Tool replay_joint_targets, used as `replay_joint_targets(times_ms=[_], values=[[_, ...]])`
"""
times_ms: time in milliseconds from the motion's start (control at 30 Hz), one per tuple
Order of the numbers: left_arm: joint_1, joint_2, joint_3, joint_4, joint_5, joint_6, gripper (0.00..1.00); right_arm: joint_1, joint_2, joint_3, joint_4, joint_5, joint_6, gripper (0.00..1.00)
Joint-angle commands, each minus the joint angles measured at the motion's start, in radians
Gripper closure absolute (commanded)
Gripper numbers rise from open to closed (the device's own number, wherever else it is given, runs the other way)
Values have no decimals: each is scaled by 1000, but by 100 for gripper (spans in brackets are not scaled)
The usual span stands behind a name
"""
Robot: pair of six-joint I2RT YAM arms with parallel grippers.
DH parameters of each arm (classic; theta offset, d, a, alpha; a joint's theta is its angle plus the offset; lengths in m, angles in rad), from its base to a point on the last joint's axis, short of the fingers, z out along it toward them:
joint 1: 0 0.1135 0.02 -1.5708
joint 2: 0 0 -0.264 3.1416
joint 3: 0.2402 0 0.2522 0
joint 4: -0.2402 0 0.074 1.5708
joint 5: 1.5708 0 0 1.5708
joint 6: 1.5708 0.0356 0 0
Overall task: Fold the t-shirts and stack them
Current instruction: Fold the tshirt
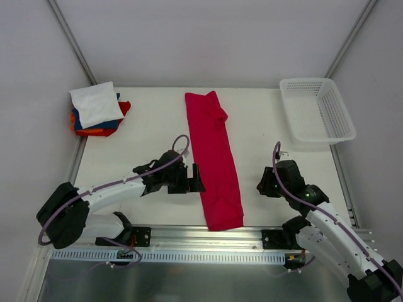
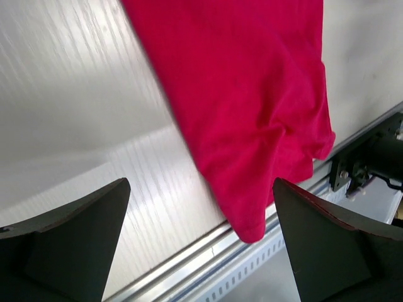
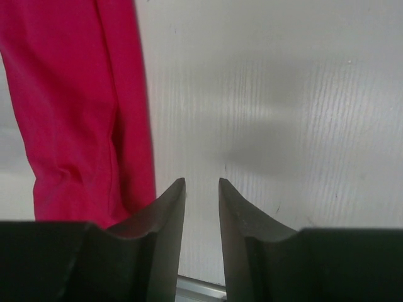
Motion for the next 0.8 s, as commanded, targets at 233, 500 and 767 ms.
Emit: replay_joint_targets(times_ms=[233,500,767], values=[[-284,-49,-87,93,-140,-232,1,107,-10,-42,13,9,142,53],[-430,39,-164,242,-177,-367,5,303,11,-116,62,81,280,51],[-505,-12,-231,242,-240,-454,6,544,65,-117,75,213,438,46]])
